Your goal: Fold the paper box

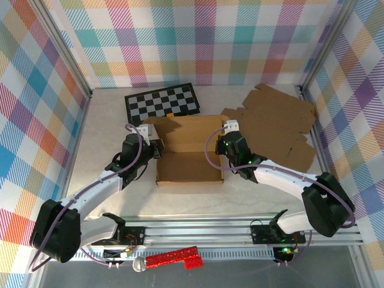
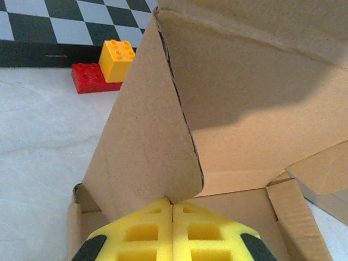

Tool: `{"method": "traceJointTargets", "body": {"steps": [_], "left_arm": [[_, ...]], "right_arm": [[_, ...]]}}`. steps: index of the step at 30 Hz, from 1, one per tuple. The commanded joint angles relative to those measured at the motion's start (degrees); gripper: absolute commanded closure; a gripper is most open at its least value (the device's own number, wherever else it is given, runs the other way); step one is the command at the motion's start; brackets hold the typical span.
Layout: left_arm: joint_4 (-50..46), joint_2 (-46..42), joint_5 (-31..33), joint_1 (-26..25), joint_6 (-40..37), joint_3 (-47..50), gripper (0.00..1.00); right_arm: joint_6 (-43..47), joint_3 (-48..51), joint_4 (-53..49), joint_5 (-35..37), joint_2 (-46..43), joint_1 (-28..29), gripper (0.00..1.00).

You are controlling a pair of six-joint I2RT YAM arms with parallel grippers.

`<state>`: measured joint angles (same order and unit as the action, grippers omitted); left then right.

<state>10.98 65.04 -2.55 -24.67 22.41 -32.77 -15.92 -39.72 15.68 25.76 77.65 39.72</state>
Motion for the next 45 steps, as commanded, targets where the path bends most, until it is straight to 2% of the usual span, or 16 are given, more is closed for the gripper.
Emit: {"method": "traceJointTargets", "body": {"steps": [1,13,16,18,19,20,22,24,25,26,30,33,39,45], "left_arm": [[2.14,-2.32,0.26,-3.50,2.21,3.04,1.00],[0.67,-8.25,5.39,-11.17,3.16,6.65,1.00],[-4.57,-11.15,7.28,-11.46,3.06,5.43,1.00],[-12.38,-14.44,10.34,-11.45,3.16,2.19,0.99],[-16.08,-16.12,11.77,-11.46,2.98,0.48,0.94],[-20.26,-17.89,13.46,-11.35,2.18,-1.73,0.83],[-29.75,-20.40,19.68,-11.21,0.20,-6.38,0.46],[-35.84,-20.82,24.71,-9.34,-4.16,-10.49,0.26],[-36.62,-20.18,24.06,-7.37,-6.90,-11.68,0.22],[-36.04,-18.83,19.99,-4.08,-10.89,-12.61,0.22],[-36.13,-7.60,-0.32,11.25,-18.54,-18.55,0.18],[-34.77,-0.39,-7.95,16.76,-24.20,-22.90,0.18],[-27.90,9.41,-11.94,17.19,-33.39,-27.51,0.19],[-19.86,16.16,-7.72,19.04,-34.94,-29.70,0.17]], "right_arm": [[-1.25,1.78,5.71,-5.49,-1.86,0.84,1.00],[-4.27,8.65,11.96,-5.14,-6.46,0.83,1.00],[-0.46,8.65,11.12,-2.94,-7.68,0.88,1.00],[3.73,8.43,11.15,-2.92,-7.92,0.57,1.00],[5.00,8.44,11.51,-4.24,-7.99,0.11,1.00],[6.15,8.61,11.67,-6.13,-8.04,-0.46,1.00],[7.52,8.50,11.05,-8.26,-7.95,-1.37,1.00],[8.56,8.53,11.06,-10.91,-7.71,-2.58,1.00],[9.08,8.60,11.15,-11.71,-7.61,-2.99,1.00],[9.41,8.45,11.04,-12.38,-7.45,-3.54,1.00],[9.49,7.35,10.47,-17.65,-6.36,-6.67,1.00],[9.77,5.93,10.04,-20.60,-5.03,-7.77,1.00],[9.86,3.29,9.38,-22.85,-2.18,-8.87,1.00],[9.95,1.32,8.55,-24.26,-0.49,-9.49,1.00]]}}
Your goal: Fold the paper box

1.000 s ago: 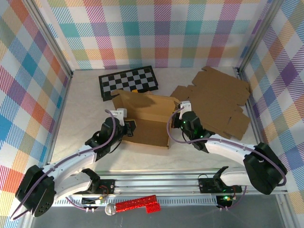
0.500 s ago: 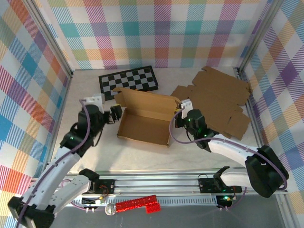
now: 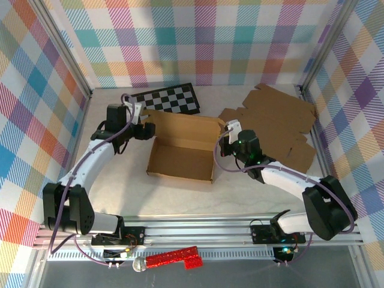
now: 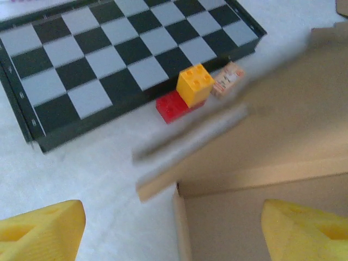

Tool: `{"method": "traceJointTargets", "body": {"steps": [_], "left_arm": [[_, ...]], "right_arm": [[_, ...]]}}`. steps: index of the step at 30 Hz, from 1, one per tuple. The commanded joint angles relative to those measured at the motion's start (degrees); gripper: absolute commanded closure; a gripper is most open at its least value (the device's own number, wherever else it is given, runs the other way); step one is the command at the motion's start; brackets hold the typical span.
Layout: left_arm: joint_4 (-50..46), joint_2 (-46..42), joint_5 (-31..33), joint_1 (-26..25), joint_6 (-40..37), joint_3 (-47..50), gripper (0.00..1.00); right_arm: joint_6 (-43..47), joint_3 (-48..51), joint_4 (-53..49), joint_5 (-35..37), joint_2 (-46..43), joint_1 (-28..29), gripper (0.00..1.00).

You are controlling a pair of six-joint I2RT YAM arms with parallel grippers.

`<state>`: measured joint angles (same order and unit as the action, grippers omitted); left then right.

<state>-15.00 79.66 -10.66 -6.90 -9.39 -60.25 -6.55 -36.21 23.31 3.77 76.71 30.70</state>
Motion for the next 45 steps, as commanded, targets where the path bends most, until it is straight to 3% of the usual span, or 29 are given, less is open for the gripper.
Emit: {"method": "traceJointTargets", "body": {"steps": [1,4,8,13,16,17,20,26,30,39,45], "left_arm": [[7.01,2.00,0.88,1.35,-3.48,-2.39,0.17],[7.10,4.12,0.25,1.40,-5.08,-4.11,0.17],[4.59,7.56,-5.17,1.57,-6.88,-6.81,0.24],[0.66,9.63,-9.33,1.60,-6.84,-8.71,0.50],[-0.02,9.98,-10.17,1.53,-6.61,-8.76,0.81],[-0.37,10.28,-10.29,1.56,-6.61,-9.12,0.86],[-2.83,10.69,-10.91,1.56,-6.23,-9.62,0.87],[-2.27,9.87,-13.13,1.38,-3.03,-9.54,1.00],[-1.43,7.21,-10.90,-0.56,0.14,-7.67,1.00],[12.33,-3.72,-5.87,-6.34,10.85,6.78,1.00],[19.68,-7.56,-4.65,-11.89,15.92,13.73,1.00]], "right_arm": [[0.62,-2.49,0.75,-2.48,0.61,-0.55,1.00],[0.70,-3.29,0.06,-3.26,0.89,-0.97,1.00],[0.60,-4.21,-0.45,-3.77,1.49,-1.51,1.00],[0.29,-5.14,-0.63,-4.12,2.63,-1.83,1.00],[-0.12,-5.93,-0.88,-3.95,3.52,-1.83,1.00],[-0.14,-6.14,-0.80,-3.80,3.71,-1.78,1.00],[-0.34,-6.80,-1.07,-3.53,4.23,-1.78,1.00],[-0.39,-7.35,-1.57,-3.08,4.28,-1.80,1.00],[-1.36,-7.92,-2.95,-1.40,3.65,-1.78,1.00],[-9.17,-8.30,-2.50,6.01,1.48,-0.73,1.00],[-8.56,-5.26,1.49,8.38,-0.04,-0.64,1.00]]}}
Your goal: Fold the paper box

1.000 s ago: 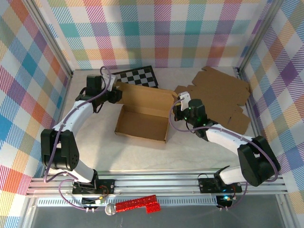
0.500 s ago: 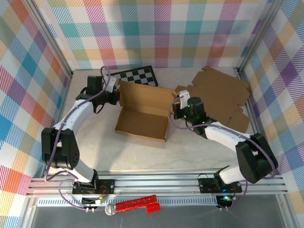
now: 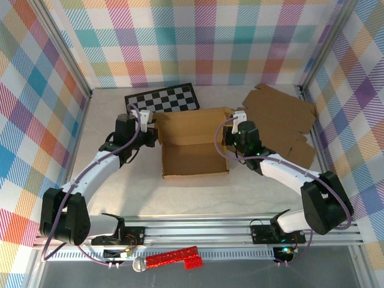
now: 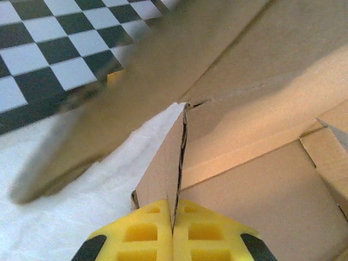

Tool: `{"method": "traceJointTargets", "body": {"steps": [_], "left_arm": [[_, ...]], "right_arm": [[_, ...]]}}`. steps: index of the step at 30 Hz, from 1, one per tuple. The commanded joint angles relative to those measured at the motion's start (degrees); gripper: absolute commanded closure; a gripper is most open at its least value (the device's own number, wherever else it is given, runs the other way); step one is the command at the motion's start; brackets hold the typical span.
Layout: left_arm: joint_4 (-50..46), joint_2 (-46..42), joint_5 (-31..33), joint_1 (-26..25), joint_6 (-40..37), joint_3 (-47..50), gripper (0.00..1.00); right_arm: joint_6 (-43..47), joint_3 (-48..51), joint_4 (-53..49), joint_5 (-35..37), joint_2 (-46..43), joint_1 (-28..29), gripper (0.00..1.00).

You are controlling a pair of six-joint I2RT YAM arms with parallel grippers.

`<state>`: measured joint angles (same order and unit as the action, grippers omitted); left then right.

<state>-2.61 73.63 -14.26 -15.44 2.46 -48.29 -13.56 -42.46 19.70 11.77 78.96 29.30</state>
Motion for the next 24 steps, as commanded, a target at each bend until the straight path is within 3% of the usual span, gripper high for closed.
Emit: {"method": "traceJointTargets", "body": {"steps": [1,10,24], "left_arm": [[7.56,-1.63,-0.24,-4.55,4.28,2.24,1.00],[15.22,-5.58,12.80,-14.64,6.80,10.40,1.00],[25.46,-7.49,24.83,-25.06,8.62,21.00,1.00]], "right_arm": [[-1.38,1.85,5.67,0.36,-2.61,0.76,1.00],[0.42,12.23,15.52,-0.59,-5.72,-0.28,1.00],[-0.33,24.36,26.78,-0.22,-7.51,-0.61,1.00]]}}
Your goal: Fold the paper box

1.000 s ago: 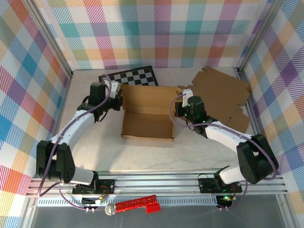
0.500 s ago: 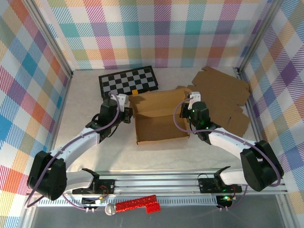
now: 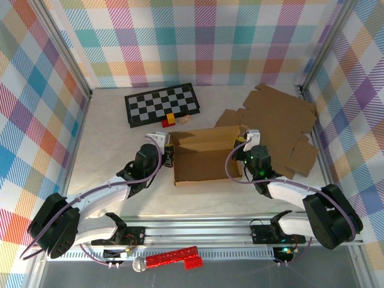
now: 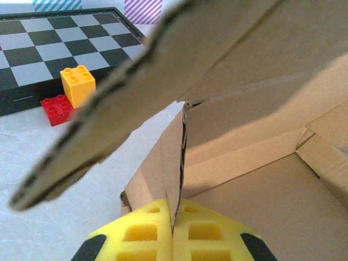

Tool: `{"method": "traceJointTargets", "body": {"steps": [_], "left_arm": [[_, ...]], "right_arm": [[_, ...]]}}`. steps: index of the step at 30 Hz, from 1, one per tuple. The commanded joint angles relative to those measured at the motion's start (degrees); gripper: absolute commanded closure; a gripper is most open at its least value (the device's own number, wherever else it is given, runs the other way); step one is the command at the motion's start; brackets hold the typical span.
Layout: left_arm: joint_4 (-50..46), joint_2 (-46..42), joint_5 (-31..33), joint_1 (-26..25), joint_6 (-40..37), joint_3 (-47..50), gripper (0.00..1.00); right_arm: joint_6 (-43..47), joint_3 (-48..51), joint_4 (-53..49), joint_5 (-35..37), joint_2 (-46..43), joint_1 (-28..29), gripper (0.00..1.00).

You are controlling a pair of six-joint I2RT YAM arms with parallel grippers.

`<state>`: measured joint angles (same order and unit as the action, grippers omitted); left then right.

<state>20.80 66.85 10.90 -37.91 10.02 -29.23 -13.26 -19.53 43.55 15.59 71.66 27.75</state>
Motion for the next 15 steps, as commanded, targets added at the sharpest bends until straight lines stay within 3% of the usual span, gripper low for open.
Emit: {"method": "traceJointTargets", "body": {"steps": [1,8,15], "left_arm": [[2.29,-0.93,0.24,-3.35,1.12,2.43,1.00],[2.13,-1.02,6.06,-9.31,1.67,4.89,1.00],[2.05,3.37,18.11,-16.15,1.12,5.07,1.00]], "right_arm": [[-0.51,1.72,2.87,-3.87,-0.20,0.99,1.00],[-1.38,1.76,-5.02,-3.83,-3.60,1.07,1.00],[-2.65,1.59,-12.55,-3.99,-5.46,1.10,0.99]]}}
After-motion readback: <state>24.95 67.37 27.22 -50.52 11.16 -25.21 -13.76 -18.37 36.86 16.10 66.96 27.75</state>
